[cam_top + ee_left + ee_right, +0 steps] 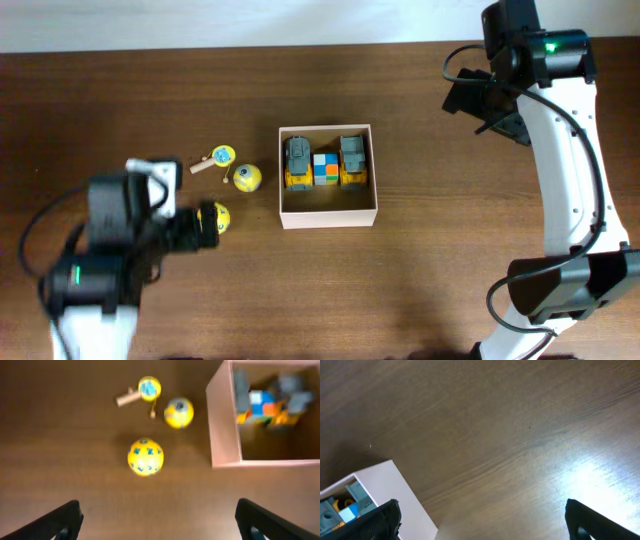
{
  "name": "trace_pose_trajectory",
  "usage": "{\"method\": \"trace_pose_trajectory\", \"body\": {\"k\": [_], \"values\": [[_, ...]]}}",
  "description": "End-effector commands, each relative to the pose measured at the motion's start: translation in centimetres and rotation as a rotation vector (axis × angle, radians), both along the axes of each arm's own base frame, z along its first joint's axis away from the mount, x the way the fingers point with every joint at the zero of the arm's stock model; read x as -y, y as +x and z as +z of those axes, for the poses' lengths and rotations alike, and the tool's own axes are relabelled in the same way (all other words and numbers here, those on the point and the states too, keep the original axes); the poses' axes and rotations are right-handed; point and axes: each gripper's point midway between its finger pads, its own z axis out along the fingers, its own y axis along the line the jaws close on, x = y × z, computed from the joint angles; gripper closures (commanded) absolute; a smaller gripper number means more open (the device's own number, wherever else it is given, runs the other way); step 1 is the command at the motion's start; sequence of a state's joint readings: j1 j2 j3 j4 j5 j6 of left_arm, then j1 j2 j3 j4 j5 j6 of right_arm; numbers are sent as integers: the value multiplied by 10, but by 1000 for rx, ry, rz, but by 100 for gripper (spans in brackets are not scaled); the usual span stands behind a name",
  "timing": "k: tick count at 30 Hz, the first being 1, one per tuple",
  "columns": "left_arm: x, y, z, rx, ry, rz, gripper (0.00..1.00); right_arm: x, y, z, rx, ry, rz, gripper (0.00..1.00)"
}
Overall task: Pack container
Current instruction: 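Move the left gripper to the yellow letter ball and grasp it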
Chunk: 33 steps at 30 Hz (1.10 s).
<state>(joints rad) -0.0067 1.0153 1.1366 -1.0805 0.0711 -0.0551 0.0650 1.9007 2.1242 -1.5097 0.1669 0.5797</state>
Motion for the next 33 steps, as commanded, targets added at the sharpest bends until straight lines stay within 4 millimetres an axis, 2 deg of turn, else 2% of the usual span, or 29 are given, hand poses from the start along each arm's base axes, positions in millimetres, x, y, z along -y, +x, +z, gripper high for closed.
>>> {"method": "trace_pose_trajectory", "body": {"k": [1,5,10,13,15,19,23,27,33], "values": [[6,26,-13,-132,-18,-41,1,3,-1,4,14,3,-19,1],[10,40,-52,-283,-45,-52,1,3,-1,5,14,3,-19,1],[10,46,-99,-446,-26,-108,1,3,-1,4,14,3,-19,1],[10,47,-120,-513,-18,-139,1,3,-1,4,14,3,-19,1],[10,49,-131,-538,-17,-144,4,3,-1,5,14,3,-19,1],[10,59,-142,-536,-15,-143,4,3,-1,4,14,3,-19,1],[10,66,-143,-508,-12,-143,4,3,-1,5,14,3,-19,1],[10,64,-145,-515,-11,-145,9,3,-1,4,14,3,-19,1],[10,60,-152,-549,-14,-145,10,3,-1,5,14,3,-19,1]]}}
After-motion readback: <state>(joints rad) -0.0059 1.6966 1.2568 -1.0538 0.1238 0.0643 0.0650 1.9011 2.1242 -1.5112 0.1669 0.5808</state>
